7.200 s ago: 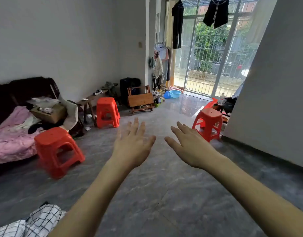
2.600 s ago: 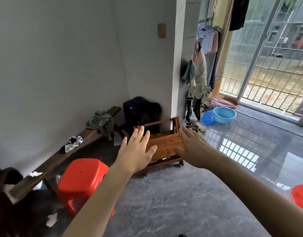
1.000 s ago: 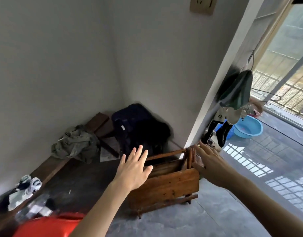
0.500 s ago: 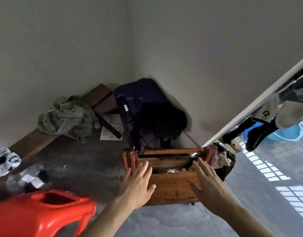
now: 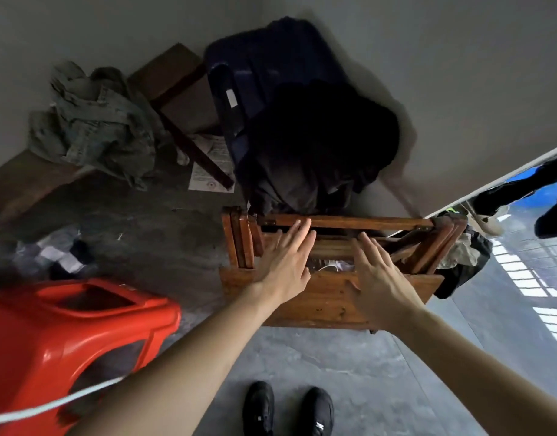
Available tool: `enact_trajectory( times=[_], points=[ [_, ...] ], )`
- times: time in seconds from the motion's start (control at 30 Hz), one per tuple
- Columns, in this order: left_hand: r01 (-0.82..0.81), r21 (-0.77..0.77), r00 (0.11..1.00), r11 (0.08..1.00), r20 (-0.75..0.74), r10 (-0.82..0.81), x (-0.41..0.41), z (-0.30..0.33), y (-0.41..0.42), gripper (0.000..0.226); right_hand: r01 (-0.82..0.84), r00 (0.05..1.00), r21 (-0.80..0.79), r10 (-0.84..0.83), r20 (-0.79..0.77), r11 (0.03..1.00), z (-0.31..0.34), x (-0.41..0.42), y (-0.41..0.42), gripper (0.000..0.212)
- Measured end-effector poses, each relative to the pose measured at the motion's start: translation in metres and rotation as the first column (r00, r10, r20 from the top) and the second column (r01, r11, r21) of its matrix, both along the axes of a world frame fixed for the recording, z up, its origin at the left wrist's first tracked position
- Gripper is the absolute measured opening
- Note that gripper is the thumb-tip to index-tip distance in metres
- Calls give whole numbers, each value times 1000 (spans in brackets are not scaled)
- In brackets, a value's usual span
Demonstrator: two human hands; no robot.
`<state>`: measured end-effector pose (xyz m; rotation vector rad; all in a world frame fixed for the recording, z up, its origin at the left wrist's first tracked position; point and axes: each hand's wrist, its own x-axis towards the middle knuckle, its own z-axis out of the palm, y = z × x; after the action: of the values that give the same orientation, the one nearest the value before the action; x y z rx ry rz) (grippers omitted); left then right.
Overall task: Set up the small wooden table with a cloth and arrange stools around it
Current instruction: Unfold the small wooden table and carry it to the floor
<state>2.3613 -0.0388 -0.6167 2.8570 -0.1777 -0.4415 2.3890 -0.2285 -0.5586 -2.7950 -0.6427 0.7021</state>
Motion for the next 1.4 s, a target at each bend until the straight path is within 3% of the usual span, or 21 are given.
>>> enact_trajectory(
  times=[0.23, 0.43, 0.63, 0.8, 0.9, 1.4],
  points=[
    [-16, 34, 993, 999, 121, 12, 23, -26, -2, 78, -39, 990, -61, 47, 136, 997, -32, 40, 12, 84],
    [-127, -91, 981, 988, 137, 139, 18, -19, -14, 79, -2, 996, -130, 13, 87, 992, -47, 51, 11, 86],
    [-73, 11, 990, 997, 121, 72, 18, -15, -14, 74, 21, 998, -148, -12, 57, 989, -46, 45, 12, 99],
    [-33, 76, 990, 997, 143, 22, 31, -11, -9, 76, 29, 990, -208, 1, 140, 978, -46, 60, 19, 90],
    [-35, 51, 983, 998, 179, 25, 40, -9, 2, 76, 67, 995, -238, -47, 87, 969, -49, 64, 19, 94],
    [-105, 2, 978, 994, 181, 103, -2, 22, -16, 51, 178, 968, -160, -144, 204, 971, -41, -6, 9, 94]
  ],
)
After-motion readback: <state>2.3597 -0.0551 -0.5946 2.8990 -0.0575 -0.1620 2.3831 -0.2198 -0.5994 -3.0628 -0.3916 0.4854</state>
